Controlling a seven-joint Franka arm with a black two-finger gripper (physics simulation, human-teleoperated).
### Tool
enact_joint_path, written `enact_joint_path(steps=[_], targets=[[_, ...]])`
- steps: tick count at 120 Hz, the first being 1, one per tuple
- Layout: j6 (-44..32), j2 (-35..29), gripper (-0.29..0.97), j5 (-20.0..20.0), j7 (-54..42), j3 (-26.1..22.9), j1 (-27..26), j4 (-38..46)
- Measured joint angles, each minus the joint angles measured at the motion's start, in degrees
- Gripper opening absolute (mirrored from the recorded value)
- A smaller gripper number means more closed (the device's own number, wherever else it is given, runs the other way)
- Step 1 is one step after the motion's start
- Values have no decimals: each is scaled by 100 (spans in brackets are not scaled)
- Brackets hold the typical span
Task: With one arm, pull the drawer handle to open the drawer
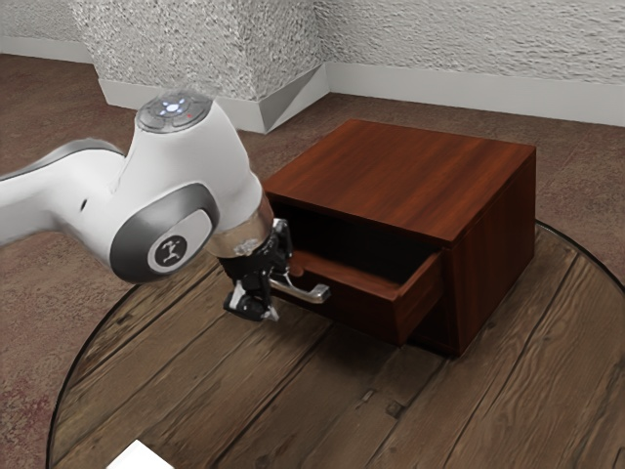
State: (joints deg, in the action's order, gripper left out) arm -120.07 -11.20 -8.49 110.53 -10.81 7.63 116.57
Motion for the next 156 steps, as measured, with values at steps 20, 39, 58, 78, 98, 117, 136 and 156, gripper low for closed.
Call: enact_joint_path(steps=[20, 39, 58, 78, 98, 117, 136, 156], targets=[[41, -199, 26, 20, 27, 1, 1, 176], [112, -395, 26, 82, 48, -4, -1, 328], [301, -506, 26, 156, 68, -9, -6, 367], [646, -600, 26, 271, 86, -18, -8, 364], [991, -694, 27, 387, 108, -23, -9, 352], [1301, -755, 29, 514, 134, -27, -7, 326], [1543, -830, 30, 607, 144, -29, -8, 320], [1742, -855, 32, 688, 149, -29, -6, 315]])
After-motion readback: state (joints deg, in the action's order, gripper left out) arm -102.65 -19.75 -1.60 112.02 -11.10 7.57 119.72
